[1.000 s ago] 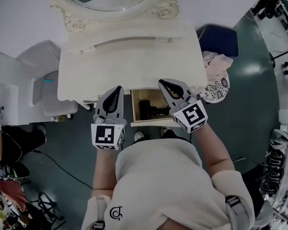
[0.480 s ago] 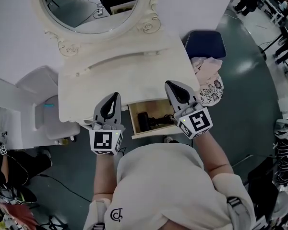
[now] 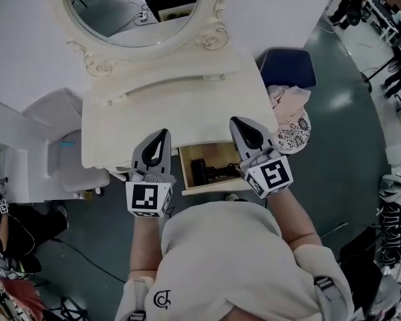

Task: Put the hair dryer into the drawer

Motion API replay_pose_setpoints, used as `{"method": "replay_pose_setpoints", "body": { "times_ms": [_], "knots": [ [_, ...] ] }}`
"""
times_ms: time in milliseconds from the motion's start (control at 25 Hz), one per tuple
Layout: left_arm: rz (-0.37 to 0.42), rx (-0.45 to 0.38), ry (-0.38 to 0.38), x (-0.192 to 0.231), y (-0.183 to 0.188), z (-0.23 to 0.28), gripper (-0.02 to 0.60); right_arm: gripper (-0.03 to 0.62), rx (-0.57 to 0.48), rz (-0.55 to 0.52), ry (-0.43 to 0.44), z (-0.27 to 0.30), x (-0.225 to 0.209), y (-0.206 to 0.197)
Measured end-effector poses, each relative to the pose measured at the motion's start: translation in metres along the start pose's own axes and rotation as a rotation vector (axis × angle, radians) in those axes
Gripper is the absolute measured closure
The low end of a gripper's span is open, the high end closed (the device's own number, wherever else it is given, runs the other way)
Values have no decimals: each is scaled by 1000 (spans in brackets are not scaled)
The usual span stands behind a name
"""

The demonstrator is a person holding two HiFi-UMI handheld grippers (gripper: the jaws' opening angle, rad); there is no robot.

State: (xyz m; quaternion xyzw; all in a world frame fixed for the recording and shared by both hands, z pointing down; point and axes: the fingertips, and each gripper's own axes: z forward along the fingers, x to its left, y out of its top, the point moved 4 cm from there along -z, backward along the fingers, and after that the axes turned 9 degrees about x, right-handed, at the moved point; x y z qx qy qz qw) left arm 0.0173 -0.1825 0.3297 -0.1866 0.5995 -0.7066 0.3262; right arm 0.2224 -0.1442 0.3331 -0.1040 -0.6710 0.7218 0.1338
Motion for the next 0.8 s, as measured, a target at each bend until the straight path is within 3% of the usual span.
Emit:
{"method": "replay_pose_setpoints", "body": {
  "times_ms": [800],
  "knots": [
    [-24,5,35,-2,0,5,568,589,29,-7,35,5,0,-6]
  ]
}}
